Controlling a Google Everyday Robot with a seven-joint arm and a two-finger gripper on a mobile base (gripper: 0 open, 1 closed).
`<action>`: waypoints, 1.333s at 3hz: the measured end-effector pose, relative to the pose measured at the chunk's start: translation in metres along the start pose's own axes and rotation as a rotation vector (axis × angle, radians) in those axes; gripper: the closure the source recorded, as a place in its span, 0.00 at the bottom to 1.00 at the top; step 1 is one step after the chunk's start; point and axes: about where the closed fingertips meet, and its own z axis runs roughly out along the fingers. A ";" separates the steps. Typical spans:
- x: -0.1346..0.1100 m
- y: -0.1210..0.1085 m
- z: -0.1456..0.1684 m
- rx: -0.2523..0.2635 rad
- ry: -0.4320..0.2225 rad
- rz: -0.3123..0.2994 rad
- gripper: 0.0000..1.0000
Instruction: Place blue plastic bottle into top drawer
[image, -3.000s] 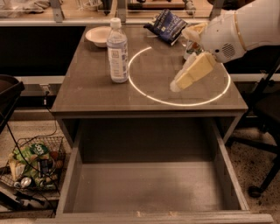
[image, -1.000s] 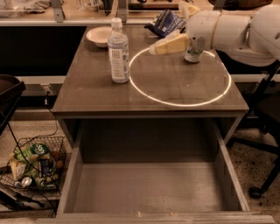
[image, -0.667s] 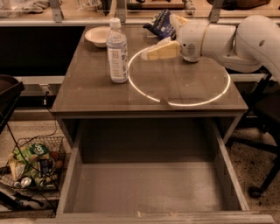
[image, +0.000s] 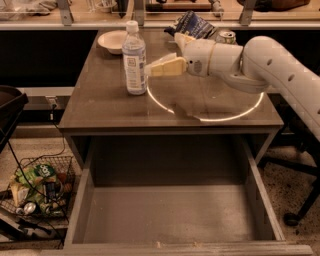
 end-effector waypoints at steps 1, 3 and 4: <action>0.002 0.006 0.017 -0.039 -0.010 0.014 0.00; 0.014 0.021 0.041 -0.085 -0.034 0.053 0.00; 0.003 0.032 0.059 -0.128 -0.076 0.029 0.26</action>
Offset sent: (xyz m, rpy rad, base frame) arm 0.0016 0.0405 -0.0205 0.0425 0.0481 0.0841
